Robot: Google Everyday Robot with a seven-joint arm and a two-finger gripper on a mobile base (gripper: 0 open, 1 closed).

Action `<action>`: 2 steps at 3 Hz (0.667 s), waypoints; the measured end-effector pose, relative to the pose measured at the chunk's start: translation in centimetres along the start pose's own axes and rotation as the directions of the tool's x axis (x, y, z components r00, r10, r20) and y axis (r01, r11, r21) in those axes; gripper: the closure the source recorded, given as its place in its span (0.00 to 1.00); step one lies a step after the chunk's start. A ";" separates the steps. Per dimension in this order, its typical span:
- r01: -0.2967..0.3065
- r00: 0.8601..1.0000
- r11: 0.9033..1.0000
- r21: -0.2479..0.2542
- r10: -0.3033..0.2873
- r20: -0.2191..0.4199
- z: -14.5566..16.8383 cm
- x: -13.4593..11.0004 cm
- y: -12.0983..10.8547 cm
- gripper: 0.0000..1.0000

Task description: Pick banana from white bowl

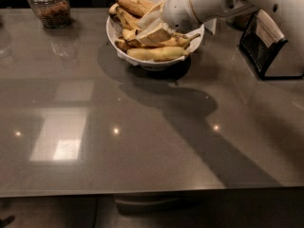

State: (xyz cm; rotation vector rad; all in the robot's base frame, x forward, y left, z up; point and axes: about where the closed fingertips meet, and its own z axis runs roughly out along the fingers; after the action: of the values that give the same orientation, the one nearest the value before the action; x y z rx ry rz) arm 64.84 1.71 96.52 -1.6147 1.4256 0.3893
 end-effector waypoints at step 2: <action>0.016 1.000 1.000 0.014 -0.016 -0.009 1.3 1.7 -1.3 0.49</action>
Offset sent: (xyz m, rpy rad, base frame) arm 0.0320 -0.0105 -0.0201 -0.0193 -0.0310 -0.0249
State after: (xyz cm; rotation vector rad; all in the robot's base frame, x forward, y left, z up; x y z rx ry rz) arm 66.91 1.57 95.09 -1.6171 1.4186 0.3625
